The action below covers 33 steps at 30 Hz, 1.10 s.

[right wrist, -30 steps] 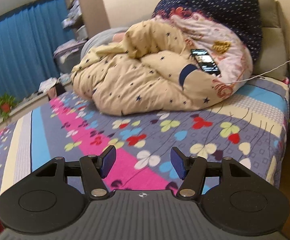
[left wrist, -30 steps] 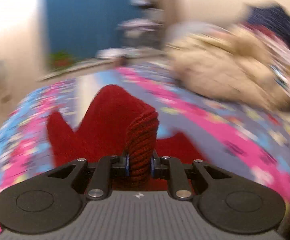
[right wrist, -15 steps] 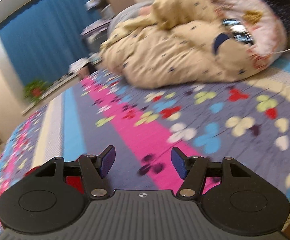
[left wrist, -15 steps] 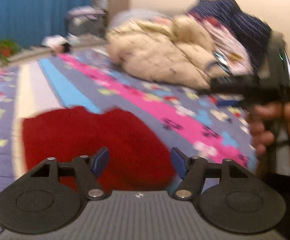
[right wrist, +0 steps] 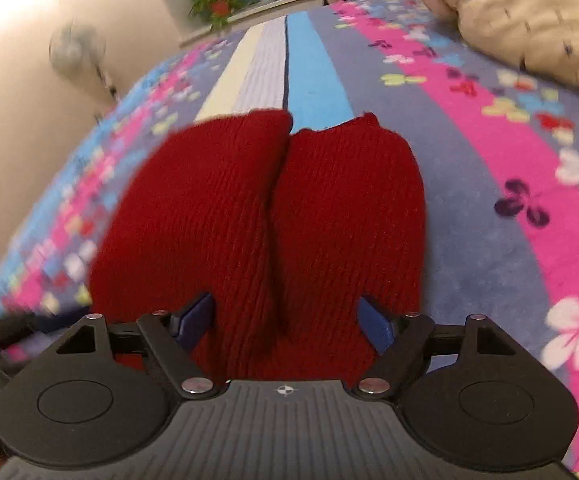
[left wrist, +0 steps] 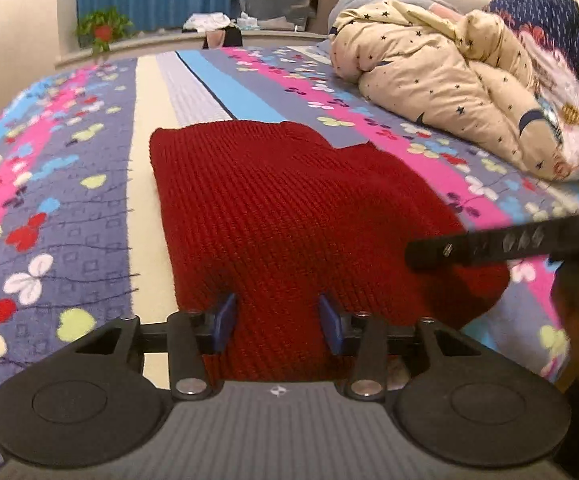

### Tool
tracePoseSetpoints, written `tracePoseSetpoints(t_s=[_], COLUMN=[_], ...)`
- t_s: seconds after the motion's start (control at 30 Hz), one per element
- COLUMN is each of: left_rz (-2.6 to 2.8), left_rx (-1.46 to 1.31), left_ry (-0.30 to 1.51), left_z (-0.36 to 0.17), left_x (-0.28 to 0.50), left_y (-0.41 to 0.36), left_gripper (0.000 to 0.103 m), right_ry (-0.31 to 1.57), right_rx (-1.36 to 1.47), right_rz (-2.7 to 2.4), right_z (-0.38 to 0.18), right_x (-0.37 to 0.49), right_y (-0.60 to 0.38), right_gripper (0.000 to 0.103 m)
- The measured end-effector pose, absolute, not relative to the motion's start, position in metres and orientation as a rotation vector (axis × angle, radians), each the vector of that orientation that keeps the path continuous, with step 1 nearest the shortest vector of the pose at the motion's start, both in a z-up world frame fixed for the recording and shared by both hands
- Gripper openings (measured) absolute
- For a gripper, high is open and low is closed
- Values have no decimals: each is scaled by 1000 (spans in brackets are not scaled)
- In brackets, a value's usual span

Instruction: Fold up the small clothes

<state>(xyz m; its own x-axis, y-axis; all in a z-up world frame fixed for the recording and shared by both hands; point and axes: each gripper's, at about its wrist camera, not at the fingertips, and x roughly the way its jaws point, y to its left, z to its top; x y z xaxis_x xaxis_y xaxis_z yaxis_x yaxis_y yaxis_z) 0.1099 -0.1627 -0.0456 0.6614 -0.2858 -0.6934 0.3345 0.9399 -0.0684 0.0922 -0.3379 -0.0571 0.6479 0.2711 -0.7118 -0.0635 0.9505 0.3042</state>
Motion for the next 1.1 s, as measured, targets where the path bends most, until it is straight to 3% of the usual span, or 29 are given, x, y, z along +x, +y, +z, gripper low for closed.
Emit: tracePoseSetpoints(t_s=[0.07, 0.2, 0.27, 0.4, 0.43, 0.53, 0.7, 0.83, 0.97, 1.1], left_rz=[-362, -361, -369, -392, -374, -355, -337, -280, -240, -250], left_rx=[30, -37, -70, -38, 27, 111, -46, -180, -400, -585], left_ry=[782, 713, 683, 766, 836, 903, 879, 826, 898, 1013], left_z=[-39, -14, -6, -25, -40, -55, -33, -22, -34, -64], left_x=[105, 104, 105, 116, 120, 124, 139, 165, 205, 240], left_y=[-150, -136, -135, -145, -153, -159, -135, -114, -94, -86], left_gripper=[51, 63, 67, 66, 75, 80, 86, 99, 101, 101], right_ry=[818, 592, 582, 871, 939, 940, 832, 797, 944, 964], right_rx=[315, 353, 363, 422, 436, 397, 394, 456, 508, 580], right_rz=[275, 300, 263, 175, 178, 174, 82, 50, 35, 31], right_z=[-49, -10, -6, -50, -62, -62, -44, -48, -81, -90], right_x=[88, 58, 52, 77, 83, 86, 81, 87, 108, 111], right_y=[-341, -361, -370, -387, -386, -375, -384, -393, -386, -389], right_gripper=[14, 12, 12, 12, 13, 31, 87, 90, 96, 100])
